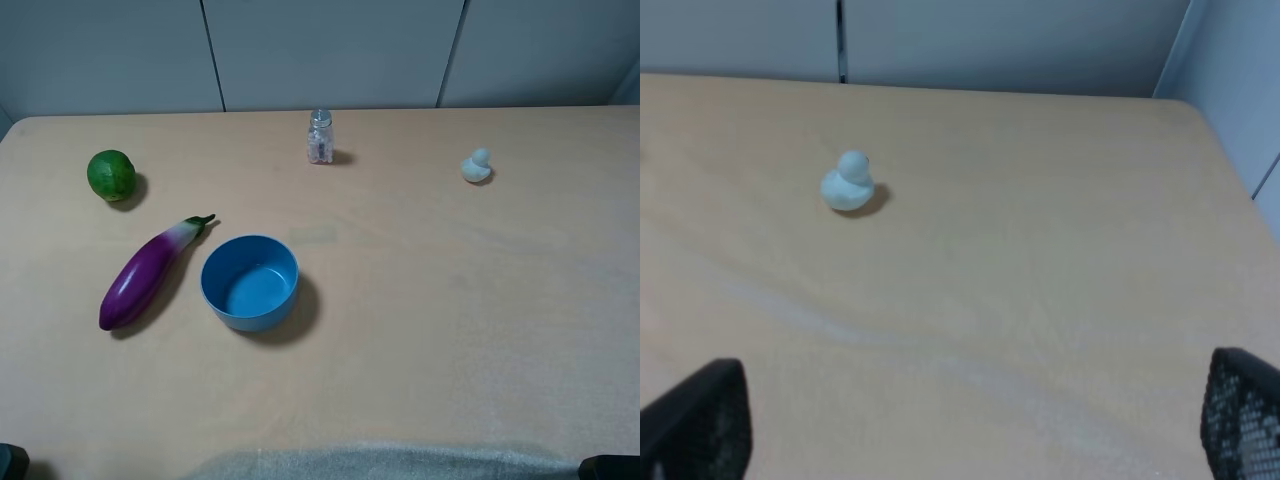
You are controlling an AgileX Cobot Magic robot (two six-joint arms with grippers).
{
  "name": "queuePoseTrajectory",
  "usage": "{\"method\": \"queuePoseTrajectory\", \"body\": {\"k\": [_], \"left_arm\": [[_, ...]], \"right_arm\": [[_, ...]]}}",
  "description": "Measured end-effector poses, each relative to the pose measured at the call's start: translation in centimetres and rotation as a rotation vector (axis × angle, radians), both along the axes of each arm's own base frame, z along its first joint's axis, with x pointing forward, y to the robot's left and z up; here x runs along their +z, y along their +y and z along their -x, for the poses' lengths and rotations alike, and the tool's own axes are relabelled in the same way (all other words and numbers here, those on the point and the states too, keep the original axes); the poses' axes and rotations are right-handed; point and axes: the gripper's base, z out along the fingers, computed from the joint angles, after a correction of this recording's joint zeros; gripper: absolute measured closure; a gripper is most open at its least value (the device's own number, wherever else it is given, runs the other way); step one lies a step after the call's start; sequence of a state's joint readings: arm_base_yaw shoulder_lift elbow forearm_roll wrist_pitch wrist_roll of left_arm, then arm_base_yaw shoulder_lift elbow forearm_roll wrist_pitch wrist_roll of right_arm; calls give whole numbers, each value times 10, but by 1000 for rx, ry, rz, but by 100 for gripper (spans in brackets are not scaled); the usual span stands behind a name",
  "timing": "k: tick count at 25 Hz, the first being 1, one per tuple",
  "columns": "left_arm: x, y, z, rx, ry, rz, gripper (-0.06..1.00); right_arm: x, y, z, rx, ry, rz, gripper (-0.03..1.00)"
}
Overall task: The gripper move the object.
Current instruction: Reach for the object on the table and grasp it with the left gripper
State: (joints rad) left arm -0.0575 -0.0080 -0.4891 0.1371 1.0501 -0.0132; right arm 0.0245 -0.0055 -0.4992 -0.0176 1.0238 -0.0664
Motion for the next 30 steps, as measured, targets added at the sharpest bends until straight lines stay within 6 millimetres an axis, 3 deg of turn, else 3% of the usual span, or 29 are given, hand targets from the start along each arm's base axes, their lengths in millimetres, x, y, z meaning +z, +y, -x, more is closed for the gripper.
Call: {"method": "queuePoseTrajectory", "body": {"k": [30], "left_arm": [[0,0,0,0,0,0,15]], "right_arm": [[0,0,0,0,0,0,29]]}}
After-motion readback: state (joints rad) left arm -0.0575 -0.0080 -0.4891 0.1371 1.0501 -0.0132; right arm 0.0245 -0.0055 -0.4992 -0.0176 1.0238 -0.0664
